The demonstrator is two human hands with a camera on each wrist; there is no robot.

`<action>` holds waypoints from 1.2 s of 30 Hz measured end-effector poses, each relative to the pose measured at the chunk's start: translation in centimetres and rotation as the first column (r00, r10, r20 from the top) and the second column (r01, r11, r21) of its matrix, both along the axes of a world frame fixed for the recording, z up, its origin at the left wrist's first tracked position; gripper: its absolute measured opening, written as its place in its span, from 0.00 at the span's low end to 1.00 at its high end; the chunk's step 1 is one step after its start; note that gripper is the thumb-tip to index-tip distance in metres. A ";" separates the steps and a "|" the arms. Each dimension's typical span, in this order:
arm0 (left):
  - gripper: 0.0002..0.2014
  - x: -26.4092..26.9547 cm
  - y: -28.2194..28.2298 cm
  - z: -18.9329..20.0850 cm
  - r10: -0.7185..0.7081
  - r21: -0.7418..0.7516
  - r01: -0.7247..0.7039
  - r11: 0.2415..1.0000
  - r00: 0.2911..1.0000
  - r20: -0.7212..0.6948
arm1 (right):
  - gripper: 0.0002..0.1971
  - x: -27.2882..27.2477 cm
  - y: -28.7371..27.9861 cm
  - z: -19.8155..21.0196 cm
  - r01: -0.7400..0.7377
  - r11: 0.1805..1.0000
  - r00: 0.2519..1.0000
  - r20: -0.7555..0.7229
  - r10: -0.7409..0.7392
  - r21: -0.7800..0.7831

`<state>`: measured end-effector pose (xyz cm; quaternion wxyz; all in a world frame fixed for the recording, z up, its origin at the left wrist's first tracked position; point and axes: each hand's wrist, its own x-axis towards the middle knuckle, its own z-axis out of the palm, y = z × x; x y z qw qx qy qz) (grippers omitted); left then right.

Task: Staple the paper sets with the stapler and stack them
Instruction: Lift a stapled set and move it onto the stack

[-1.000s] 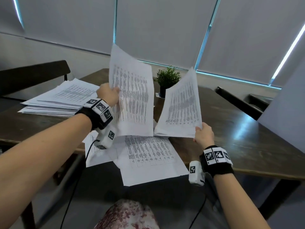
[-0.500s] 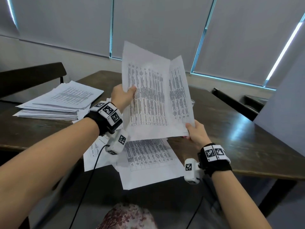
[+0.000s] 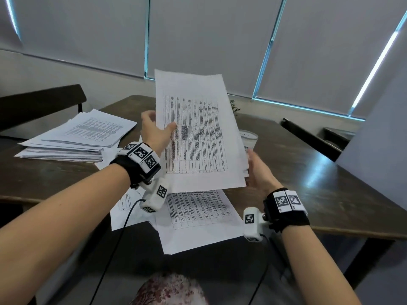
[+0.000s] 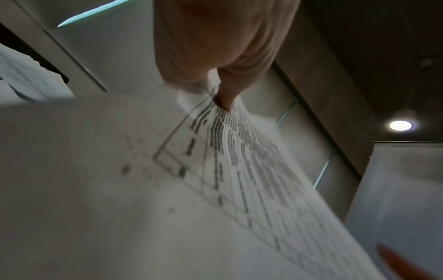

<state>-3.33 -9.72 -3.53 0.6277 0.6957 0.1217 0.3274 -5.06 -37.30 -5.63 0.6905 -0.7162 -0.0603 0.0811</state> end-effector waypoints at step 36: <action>0.51 -0.5 3.5 -5.3 0.242 0.613 0.590 0.526 0.587 -0.773 | 0.11 4.0 -1.0 1.1 0.458 0.875 0.783 0.395 -0.480 0.154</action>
